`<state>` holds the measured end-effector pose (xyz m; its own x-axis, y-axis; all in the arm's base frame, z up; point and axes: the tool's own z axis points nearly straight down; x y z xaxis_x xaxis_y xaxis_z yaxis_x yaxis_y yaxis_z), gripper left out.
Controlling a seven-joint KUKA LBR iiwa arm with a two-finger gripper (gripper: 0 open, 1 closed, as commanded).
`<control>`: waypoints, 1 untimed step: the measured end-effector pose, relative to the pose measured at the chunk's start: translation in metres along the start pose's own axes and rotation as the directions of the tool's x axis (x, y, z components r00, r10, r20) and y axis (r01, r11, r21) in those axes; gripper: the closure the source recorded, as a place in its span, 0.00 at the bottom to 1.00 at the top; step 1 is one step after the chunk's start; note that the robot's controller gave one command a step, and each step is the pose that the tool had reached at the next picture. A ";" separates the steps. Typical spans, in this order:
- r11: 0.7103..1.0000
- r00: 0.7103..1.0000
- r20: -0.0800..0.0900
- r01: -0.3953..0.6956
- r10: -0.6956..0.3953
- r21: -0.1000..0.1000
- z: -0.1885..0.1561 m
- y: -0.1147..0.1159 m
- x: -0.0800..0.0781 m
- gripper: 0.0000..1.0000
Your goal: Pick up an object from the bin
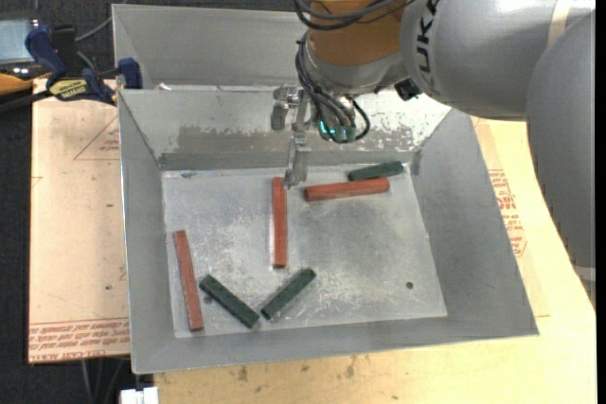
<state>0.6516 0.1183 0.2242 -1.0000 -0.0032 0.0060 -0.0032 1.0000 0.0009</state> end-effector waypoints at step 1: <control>0.995 0.995 0.001 0.104 -0.104 0.000 0.157 -0.009 -0.002 0.00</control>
Offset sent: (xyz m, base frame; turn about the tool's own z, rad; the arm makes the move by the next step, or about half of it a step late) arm 0.0023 -0.0094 -0.1542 -0.1054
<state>0.6527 0.1097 0.0671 -0.9942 -0.1071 0.0044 -0.1071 0.9942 0.0017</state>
